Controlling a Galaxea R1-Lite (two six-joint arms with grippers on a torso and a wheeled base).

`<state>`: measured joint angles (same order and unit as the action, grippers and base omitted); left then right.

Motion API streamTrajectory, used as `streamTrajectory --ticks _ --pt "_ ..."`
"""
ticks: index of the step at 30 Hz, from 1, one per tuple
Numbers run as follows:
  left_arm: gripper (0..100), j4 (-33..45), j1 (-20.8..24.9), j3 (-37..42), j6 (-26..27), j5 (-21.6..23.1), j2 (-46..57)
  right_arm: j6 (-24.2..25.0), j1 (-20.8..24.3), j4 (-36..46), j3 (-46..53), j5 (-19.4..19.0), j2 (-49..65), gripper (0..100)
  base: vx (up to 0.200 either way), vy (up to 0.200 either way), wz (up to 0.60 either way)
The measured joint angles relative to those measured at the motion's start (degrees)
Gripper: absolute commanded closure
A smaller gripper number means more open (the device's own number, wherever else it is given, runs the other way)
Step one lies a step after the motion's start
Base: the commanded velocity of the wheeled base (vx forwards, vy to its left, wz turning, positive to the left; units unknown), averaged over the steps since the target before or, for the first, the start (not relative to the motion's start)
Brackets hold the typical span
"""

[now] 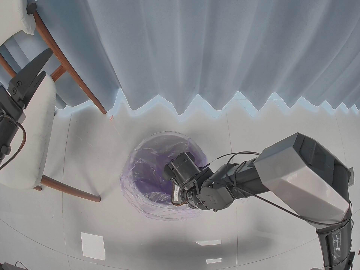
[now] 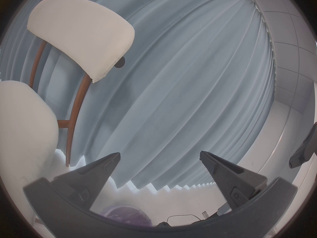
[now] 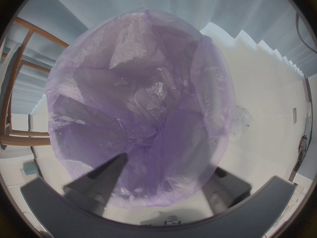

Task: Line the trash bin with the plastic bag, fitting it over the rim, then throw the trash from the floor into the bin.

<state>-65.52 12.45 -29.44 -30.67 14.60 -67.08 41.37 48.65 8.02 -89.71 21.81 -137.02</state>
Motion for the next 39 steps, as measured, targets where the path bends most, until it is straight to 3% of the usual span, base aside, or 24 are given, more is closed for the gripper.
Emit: streamTrajectory --ticks 5,8,18,22,26,27,34,39 --pt "0 0.0 0.0 0.0 0.0 0.0 0.2 -2.1 -0.3 0.0 0.7 0.1 1.2 100 0.0 0.0 0.0" --pt "0 0.0 0.0 0.0 0.0 0.0 0.3 -6.3 -0.6 0.3 1.9 -0.1 2.5 100 0.0 0.0 0.0" --pt "0 0.0 0.0 0.0 0.0 0.1 0.4 -28.8 -4.2 -3.5 6.4 -0.7 7.6 100 0.0 0.0 0.0" --pt "0 0.0 0.1 0.1 0.0 0.1 0.4 -36.8 -6.5 -10.0 7.2 -4.9 8.4 100 0.0 0.0 0.0" --pt "0 0.0 0.2 0.2 0.0 0.1 0.4 -39.2 -8.3 -15.0 7.3 -9.3 7.8 100 0.0 0.0 0.0" --pt "0 0.0 0.2 0.2 0.0 0.1 0.4 -39.7 -8.7 -16.9 7.2 -9.9 7.3 0 0.0 0.0 0.0" --pt "0 0.0 0.5 0.5 0.0 0.1 0.4 -41.6 -11.6 -27.5 6.1 -11.4 3.1 0 0.0 0.0 0.0" --pt "0 0.0 0.6 0.6 0.0 0.1 0.3 -39.3 -12.5 -29.0 5.9 -12.1 2.0 0 0.0 0.0 0.0"
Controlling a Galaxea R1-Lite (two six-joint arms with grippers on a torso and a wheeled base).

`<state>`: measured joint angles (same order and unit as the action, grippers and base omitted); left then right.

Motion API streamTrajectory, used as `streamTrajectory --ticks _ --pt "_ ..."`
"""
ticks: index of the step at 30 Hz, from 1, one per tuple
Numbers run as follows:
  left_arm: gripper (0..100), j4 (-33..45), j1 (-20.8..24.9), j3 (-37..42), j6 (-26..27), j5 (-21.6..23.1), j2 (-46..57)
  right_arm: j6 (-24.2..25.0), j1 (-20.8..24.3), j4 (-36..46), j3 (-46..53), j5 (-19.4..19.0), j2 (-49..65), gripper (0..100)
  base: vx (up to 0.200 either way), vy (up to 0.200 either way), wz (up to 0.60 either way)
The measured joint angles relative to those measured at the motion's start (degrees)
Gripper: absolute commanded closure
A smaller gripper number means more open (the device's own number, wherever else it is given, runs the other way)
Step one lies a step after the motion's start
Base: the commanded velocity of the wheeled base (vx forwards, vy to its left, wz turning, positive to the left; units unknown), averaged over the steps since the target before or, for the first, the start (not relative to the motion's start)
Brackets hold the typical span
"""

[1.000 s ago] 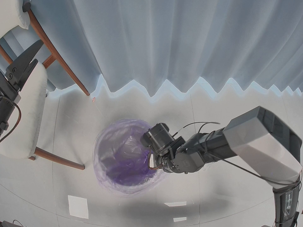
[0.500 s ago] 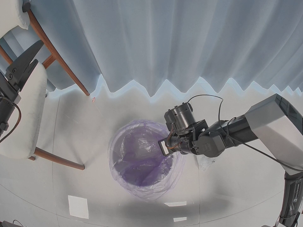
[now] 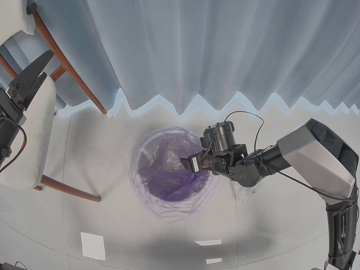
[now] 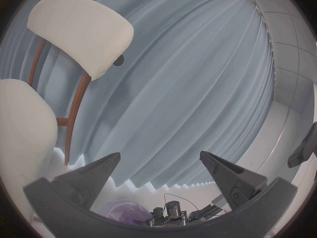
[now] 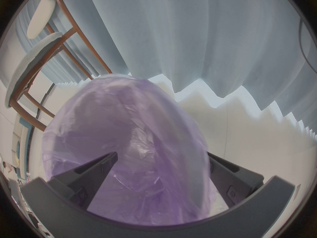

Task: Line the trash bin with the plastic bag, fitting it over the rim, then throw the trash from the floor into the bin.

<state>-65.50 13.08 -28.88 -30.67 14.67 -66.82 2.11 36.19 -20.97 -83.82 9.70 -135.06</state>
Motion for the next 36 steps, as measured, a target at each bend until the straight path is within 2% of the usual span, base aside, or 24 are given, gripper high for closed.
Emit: streamTrajectory --ticks 7,12,18,22,25,29,32,36 --pt "0 0.7 0.0 0.5 0.0 0.0 -0.2 3.9 -0.3 -0.3 1.6 0.0 3.4 0 0.0 0.0 0.0" --pt "0 6.5 -0.5 0.7 0.0 0.0 -0.4 11.0 -0.3 -3.1 6.6 0.3 9.1 0 0.0 0.0 0.0" --pt "0 14.0 -2.9 0.4 0.0 -0.1 -1.6 19.4 -0.6 -8.6 17.6 1.5 15.7 0 0.0 0.0 0.0" --pt "0 16.0 -5.1 0.2 -0.1 -0.1 -4.1 22.5 -0.6 -16.6 27.8 1.7 19.0 0 0.0 0.0 0.0" --pt "0 16.4 -6.6 0.2 -0.1 -0.1 -7.2 23.1 -0.6 -27.1 35.7 1.5 20.6 0 0.0 0.0 0.0" --pt "0 14.4 -8.0 0.4 -0.3 -0.1 -14.1 21.6 -0.8 -41.4 44.6 1.0 22.1 0 0.0 0.0 0.0" --pt "0 10.4 -8.8 0.9 -0.6 -0.1 -21.3 20.4 -0.9 -47.7 49.0 0.5 23.1 0 0.0 0.0 0.0" --pt "0 1.7 -9.4 2.0 -0.7 0.0 -30.9 19.5 -1.0 -49.4 52.5 0.2 24.3 0 0.0 0.0 0.0"
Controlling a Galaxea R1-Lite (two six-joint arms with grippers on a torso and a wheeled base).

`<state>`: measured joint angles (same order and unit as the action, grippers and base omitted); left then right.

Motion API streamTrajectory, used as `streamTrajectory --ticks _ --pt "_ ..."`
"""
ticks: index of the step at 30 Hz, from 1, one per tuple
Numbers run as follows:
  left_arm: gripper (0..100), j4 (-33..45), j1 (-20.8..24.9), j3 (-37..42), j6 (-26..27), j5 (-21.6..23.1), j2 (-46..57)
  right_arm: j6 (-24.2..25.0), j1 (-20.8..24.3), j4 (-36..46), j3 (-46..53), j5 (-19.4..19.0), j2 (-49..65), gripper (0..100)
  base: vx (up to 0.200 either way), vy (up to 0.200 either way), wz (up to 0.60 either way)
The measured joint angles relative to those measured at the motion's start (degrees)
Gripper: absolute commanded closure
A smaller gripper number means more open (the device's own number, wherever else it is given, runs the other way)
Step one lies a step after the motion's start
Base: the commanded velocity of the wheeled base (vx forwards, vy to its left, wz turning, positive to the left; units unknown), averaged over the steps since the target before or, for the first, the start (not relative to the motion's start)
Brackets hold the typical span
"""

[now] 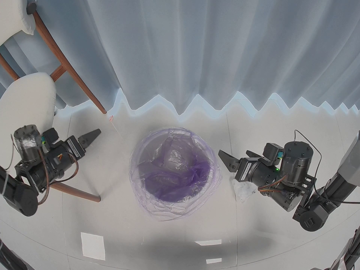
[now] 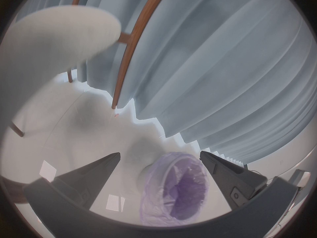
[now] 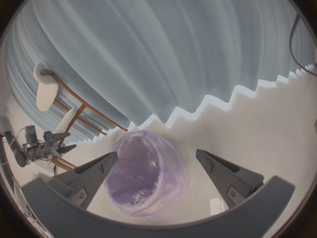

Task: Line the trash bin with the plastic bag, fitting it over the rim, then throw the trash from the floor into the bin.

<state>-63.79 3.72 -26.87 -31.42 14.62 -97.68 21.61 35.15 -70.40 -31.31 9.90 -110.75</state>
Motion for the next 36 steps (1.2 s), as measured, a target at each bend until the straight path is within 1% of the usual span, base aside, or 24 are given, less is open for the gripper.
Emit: streamTrajectory --ticks 2,3,5,7,9,15,23,28,36 --pt "0 -6.6 -0.2 0.6 0.0 0.0 -5.1 -0.4 0.0 -0.3 1.2 -0.1 0.5 0 0.0 0.0 0.0" --pt "0 -11.1 -0.3 0.9 0.0 0.0 -8.2 -0.5 -0.1 -0.5 1.8 -0.2 0.8 0 0.0 0.0 0.0" --pt "0 -16.8 -0.3 1.6 0.0 0.0 -12.5 -0.8 -0.1 -0.6 2.6 -0.3 1.2 0 0.0 0.0 0.0" --pt "0 -21.5 -0.2 2.3 0.2 0.1 -17.7 -1.0 -0.2 -0.8 3.3 -0.4 1.6 0 0.0 0.0 0.0" --pt "0 -24.0 0.1 3.0 0.2 0.1 -22.1 -1.2 -0.3 -1.0 3.8 -0.4 2.0 0 0.0 0.0 0.0" --pt "0 -24.7 1.9 4.9 0.6 1.9 -28.9 -1.4 0.0 -1.3 5.1 -0.6 2.4 0 0.0 0.0 0.0" --pt "0 -24.7 3.0 5.2 0.8 1.9 -31.7 -1.4 0.2 -1.3 5.4 -0.6 2.5 0 0.0 0.0 0.0" --pt "0 -24.7 3.1 3.7 0.7 1.8 -32.8 -1.4 0.3 -1.4 5.5 -0.6 2.5 0 0.0 0.0 0.0" --pt "0 -24.7 3.4 -2.3 0.8 1.3 -35.9 -1.4 0.7 -1.4 5.5 -0.6 2.5 0 0.0 0.0 0.0"
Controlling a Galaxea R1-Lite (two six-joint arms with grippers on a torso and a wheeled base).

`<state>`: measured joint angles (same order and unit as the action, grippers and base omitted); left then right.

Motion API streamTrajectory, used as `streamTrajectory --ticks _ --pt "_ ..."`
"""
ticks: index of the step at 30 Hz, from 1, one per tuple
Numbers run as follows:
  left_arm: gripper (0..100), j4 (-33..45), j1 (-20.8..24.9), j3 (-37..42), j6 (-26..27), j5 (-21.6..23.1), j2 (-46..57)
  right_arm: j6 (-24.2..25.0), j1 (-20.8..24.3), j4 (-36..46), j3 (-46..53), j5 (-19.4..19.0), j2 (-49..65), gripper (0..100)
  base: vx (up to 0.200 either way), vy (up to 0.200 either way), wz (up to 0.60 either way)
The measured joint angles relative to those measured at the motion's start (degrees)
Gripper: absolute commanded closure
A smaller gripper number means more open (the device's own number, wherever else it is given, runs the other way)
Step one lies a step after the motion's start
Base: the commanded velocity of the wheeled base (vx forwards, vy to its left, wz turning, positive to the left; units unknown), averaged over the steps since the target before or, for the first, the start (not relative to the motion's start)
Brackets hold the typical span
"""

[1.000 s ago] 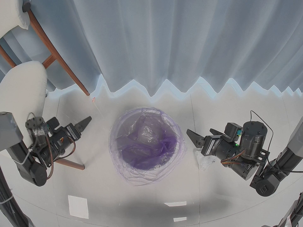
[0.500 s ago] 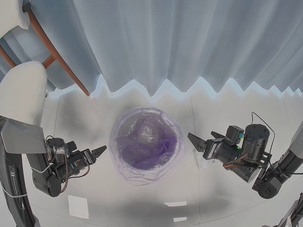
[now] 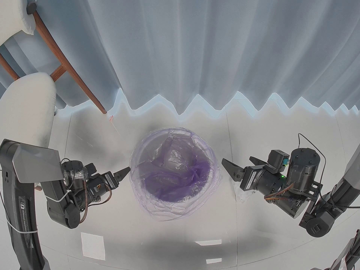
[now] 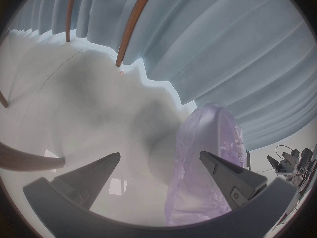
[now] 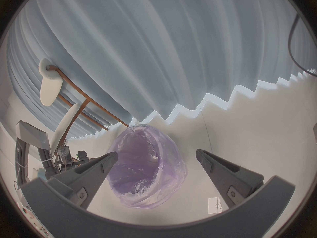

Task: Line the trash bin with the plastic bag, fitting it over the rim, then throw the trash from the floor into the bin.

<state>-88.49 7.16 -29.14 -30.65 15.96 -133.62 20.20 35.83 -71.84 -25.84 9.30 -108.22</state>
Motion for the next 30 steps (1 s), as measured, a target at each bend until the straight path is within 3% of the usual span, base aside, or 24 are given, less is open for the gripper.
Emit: streamTrajectory --ticks 23,30 --pt "0 0.0 1.1 -14.2 -0.5 -0.2 -11.7 0.0 0.1 -0.5 0.0 0.0 0.2 0 0.0 0.0 0.0" --pt "0 0.0 0.4 -19.7 -0.7 -3.0 -15.9 0.0 0.2 -0.5 0.0 0.0 0.0 0 0.0 0.0 0.0"
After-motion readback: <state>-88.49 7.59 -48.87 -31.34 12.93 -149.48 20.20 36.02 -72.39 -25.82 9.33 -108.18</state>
